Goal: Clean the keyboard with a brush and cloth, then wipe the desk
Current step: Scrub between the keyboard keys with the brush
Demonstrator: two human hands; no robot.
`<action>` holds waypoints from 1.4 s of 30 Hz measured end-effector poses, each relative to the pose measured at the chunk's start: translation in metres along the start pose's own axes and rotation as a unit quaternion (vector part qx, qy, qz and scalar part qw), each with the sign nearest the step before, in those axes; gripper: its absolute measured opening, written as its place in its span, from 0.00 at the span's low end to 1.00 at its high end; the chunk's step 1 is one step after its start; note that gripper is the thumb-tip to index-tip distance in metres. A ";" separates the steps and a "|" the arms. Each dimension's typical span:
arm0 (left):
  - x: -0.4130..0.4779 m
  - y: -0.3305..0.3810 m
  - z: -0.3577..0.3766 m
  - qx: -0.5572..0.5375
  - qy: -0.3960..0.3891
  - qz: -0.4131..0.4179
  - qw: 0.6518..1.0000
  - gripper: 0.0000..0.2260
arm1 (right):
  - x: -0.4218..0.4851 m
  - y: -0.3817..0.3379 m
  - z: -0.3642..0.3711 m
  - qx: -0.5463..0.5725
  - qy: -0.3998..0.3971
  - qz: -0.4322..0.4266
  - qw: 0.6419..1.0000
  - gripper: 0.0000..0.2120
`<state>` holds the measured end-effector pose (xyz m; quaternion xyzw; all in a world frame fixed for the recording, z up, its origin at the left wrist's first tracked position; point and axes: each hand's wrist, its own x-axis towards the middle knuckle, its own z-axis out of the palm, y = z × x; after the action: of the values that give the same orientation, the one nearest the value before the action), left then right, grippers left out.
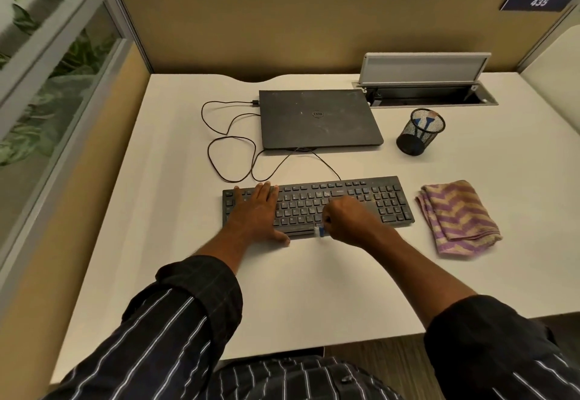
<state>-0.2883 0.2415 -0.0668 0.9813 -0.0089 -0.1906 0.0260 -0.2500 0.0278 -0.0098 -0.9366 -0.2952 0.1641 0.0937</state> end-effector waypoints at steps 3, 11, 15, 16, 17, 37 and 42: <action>-0.003 -0.007 0.000 -0.007 -0.004 0.004 1.000 0.59 | -0.001 -0.004 -0.001 0.024 0.013 0.008 1.000 0.03; -0.011 -0.016 -0.002 0.018 -0.001 0.011 1.000 0.57 | -0.005 -0.014 0.007 0.022 0.045 0.065 0.997 0.09; -0.012 -0.018 -0.002 0.016 0.001 0.018 1.000 0.57 | -0.004 -0.022 0.004 0.047 0.041 0.082 0.995 0.10; -0.011 -0.019 -0.002 0.015 0.000 0.019 1.000 0.57 | -0.003 -0.023 0.001 0.060 0.054 0.090 0.993 0.11; -0.011 -0.020 -0.002 0.015 -0.002 0.021 1.000 0.57 | -0.002 -0.025 -0.001 0.070 0.072 0.102 0.990 0.12; -0.008 -0.034 0.002 0.005 0.006 0.061 0.998 0.56 | 0.009 -0.081 0.017 0.082 0.086 0.210 0.970 0.08; -0.007 -0.039 0.004 0.005 0.004 0.069 0.998 0.57 | 0.011 -0.087 0.018 0.114 0.101 0.211 0.966 0.11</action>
<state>-0.2956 0.2804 -0.0699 0.9793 -0.0773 -0.1840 0.0338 -0.2938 0.1056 -0.0054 -0.9725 -0.0597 0.1170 0.1924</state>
